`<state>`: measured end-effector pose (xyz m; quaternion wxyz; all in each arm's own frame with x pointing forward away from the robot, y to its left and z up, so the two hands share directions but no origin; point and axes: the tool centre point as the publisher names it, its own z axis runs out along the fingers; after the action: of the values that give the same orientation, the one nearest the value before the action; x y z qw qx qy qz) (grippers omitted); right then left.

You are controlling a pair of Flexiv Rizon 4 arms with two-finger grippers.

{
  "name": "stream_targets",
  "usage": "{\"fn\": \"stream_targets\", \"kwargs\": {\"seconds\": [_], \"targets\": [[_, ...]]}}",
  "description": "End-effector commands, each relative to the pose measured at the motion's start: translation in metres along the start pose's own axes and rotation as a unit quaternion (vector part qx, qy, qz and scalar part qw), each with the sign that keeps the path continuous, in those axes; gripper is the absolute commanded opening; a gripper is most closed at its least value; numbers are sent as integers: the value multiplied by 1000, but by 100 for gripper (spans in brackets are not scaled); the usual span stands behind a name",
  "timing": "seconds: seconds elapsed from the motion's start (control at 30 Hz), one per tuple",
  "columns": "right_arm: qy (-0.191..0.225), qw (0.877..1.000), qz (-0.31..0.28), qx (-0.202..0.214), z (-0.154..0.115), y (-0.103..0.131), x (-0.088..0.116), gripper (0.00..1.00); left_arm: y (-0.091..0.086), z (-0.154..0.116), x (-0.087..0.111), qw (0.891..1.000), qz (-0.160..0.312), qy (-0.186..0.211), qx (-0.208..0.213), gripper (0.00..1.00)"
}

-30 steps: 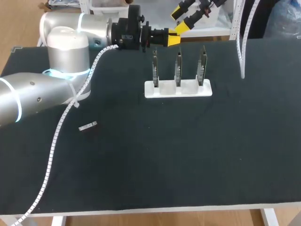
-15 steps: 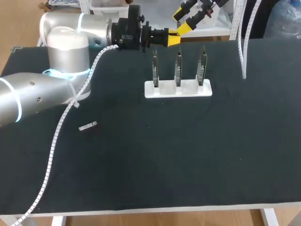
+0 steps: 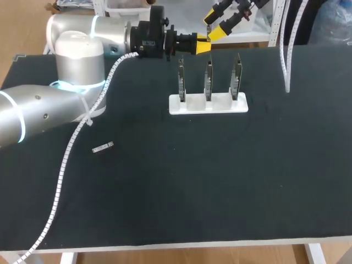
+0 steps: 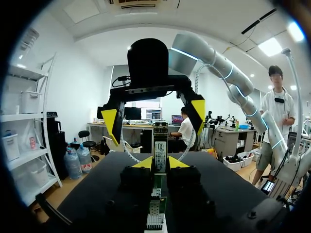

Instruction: Pick up the optical module with the left hand, and insert it into the network port with the right hand.

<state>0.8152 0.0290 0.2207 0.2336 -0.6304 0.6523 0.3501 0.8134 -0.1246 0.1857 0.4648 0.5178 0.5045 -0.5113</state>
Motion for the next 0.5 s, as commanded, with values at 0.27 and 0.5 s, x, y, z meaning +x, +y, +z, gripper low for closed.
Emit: {"fn": "stream_targets", "kwargs": {"seconds": [0.27,0.5], "targets": [[1,999,-2,-32,-1,-6,-3,100,-3,0,0,1000,1,0,-5,0],[-2,999,-5,-34,-1,-5,-3,0,-3,0,0,1000,1,0,-5,0]]}}
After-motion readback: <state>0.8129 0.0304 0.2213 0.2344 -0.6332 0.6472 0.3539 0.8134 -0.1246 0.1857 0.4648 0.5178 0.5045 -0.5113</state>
